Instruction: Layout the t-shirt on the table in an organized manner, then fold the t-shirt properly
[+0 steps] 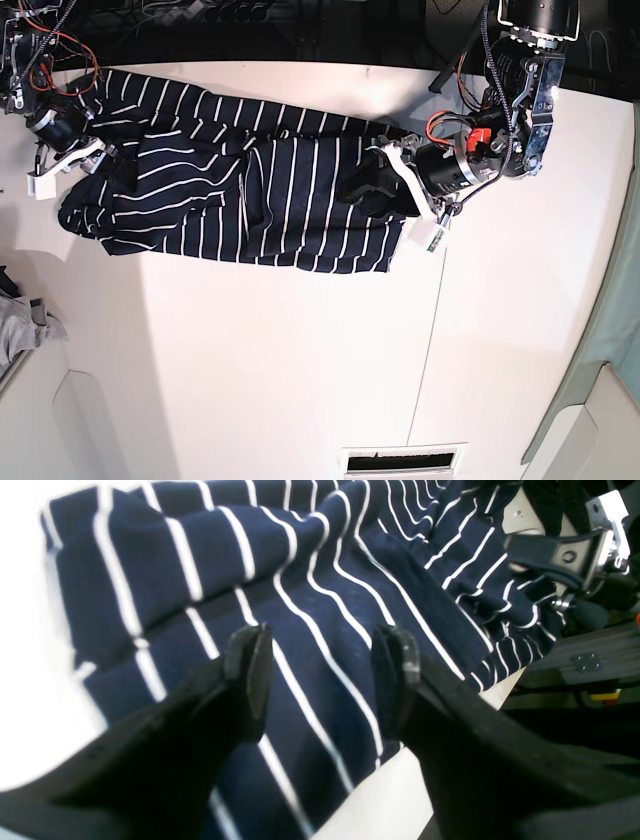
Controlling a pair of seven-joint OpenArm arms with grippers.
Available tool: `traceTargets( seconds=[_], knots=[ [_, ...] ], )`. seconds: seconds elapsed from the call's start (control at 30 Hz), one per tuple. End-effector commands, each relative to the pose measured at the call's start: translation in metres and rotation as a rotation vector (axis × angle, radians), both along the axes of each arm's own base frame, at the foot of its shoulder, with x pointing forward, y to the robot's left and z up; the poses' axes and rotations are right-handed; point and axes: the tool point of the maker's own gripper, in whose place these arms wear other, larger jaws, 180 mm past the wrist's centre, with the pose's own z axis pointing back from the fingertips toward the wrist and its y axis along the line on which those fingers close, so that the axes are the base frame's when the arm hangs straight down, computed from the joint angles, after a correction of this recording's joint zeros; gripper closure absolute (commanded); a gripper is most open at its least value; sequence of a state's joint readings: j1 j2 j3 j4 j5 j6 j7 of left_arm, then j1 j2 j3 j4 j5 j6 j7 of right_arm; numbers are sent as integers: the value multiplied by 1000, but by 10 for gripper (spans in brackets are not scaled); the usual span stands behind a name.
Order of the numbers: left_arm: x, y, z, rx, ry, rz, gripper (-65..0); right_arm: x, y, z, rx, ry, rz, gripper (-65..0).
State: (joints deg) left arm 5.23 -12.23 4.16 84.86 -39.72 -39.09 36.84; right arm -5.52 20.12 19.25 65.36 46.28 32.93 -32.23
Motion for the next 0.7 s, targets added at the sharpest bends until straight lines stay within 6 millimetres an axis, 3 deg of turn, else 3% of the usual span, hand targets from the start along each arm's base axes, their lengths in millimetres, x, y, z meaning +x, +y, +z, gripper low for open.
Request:
traceTargets(
  seconds=[0.0, 0.07, 0.1, 0.2, 0.4, 0.53, 0.67],
  knots=[
    [9, -2, 17, -44, -50, 4, -337, 0, -6, 1, -32, 8, 16, -201],
    [15, 3, 28, -88, -66, 38, -335, 2, -9, 2, -47, -5, 11, -14],
    [19, 8, 35, -108, -80, 59, -335, 5, -11, 4, -57, -24, 2, 0],
    [29, 24, 49, -115, -119, 108, -335, 10, -22, 9, -105, -58, -12, 0],
    [33, 61, 38, -5, -116, 177, -335, 24, -58, 42, -178, -149, -86, 0],
    [20, 60, 20, -7, -59, 178, -335, 34, -79, 71, -220, -223, -130, 0],
    [5, 53, -8, -22, 31, 169, -335, 45, -72, 96, -218, -301, -122, 0]
  ],
)
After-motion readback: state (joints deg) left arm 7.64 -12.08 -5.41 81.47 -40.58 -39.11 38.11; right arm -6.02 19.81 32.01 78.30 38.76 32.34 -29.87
